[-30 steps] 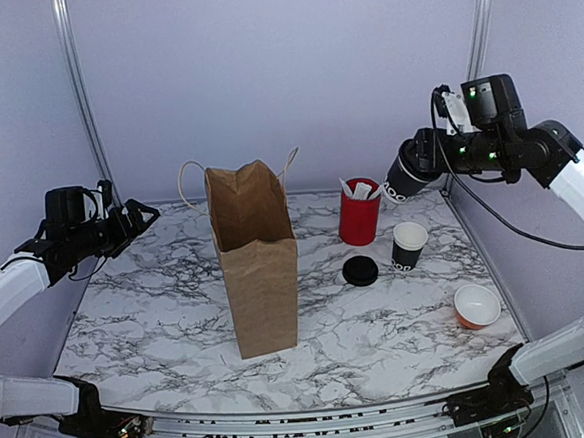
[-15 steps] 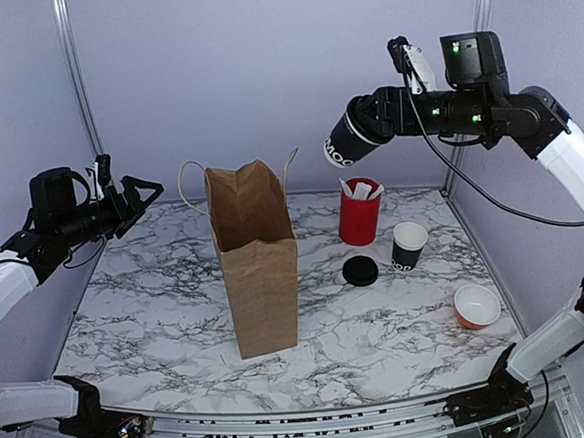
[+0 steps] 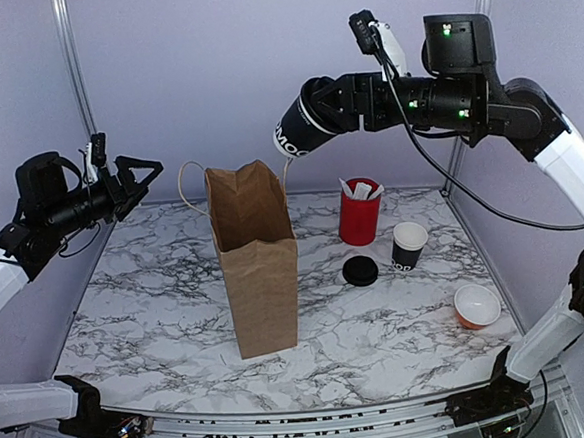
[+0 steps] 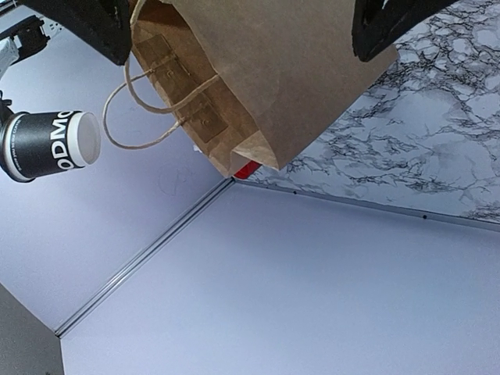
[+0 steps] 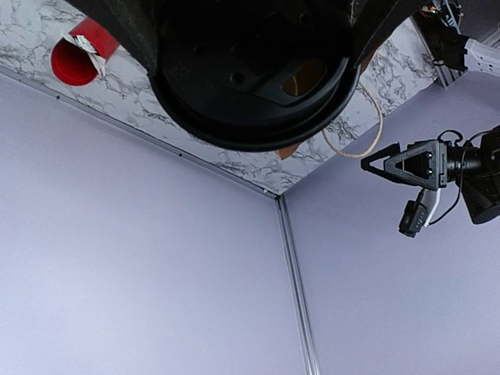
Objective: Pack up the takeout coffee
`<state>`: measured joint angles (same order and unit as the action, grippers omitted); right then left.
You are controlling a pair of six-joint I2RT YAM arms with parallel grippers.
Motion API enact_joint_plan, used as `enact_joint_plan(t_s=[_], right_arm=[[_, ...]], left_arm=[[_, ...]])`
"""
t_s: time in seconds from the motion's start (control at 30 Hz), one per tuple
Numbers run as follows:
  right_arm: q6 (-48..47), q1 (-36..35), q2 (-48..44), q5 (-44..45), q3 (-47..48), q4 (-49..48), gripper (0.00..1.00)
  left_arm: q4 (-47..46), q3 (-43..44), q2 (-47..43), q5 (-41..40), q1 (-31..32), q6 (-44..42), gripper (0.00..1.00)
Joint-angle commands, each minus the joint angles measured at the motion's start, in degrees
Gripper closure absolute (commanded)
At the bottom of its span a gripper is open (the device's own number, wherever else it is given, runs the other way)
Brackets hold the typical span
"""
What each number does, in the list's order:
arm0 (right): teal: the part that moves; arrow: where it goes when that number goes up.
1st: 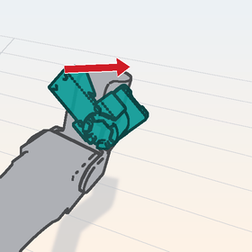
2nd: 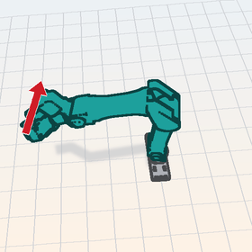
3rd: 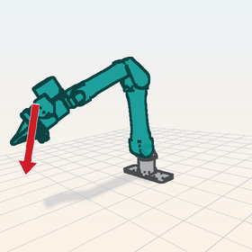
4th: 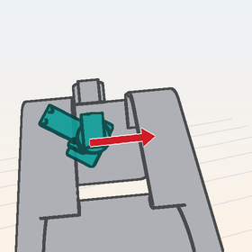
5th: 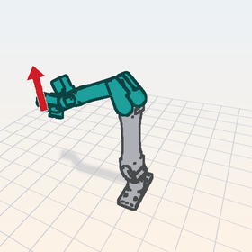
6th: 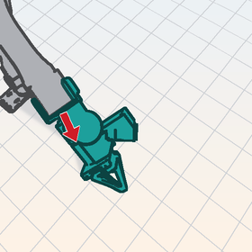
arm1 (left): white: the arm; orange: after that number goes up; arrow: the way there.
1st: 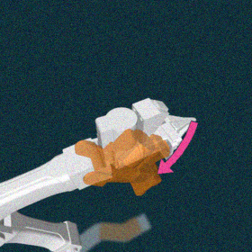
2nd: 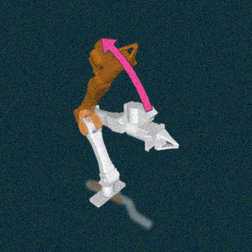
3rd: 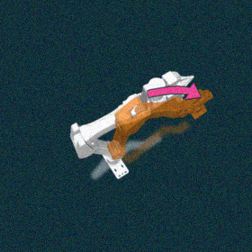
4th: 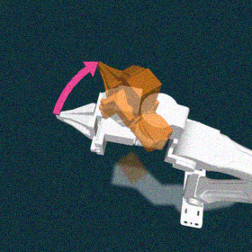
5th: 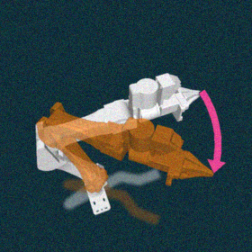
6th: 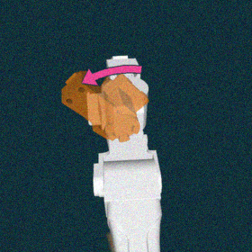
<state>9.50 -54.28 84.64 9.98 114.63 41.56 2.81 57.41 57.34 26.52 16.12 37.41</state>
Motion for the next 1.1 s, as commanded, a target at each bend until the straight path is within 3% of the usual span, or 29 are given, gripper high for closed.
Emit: enact_joint_plan(t_s=[0.0, 0.23, 0.5, 1.07], right_arm=[[-2.1, -2.8, 1.2, 1.6, 3.8, -4.5, 0.35], [-3.4, -7.6, 6.8, 1.3, 7.2, -4.0, 0.34], [-3.4, -9.1, 14.5, 3.3, 12.3, -0.3, 0.34], [-0.7, -8.6, 25.1, 5.2, 17.8, 5.7, 0.34]], left_arm=[[-2.3, 2.2, -1.0, 1.1, 1.3, 0.5, 0.01], [-2.6, 3.8, -0.3, 2.0, 3.6, -0.1, 0.05], [-1.9, 5.9, 2.0, 2.0, 6.8, -2.1, 0.22], [1.0, 7.2, 4.9, -6.3, 14.1, -5.0, 0.88]])
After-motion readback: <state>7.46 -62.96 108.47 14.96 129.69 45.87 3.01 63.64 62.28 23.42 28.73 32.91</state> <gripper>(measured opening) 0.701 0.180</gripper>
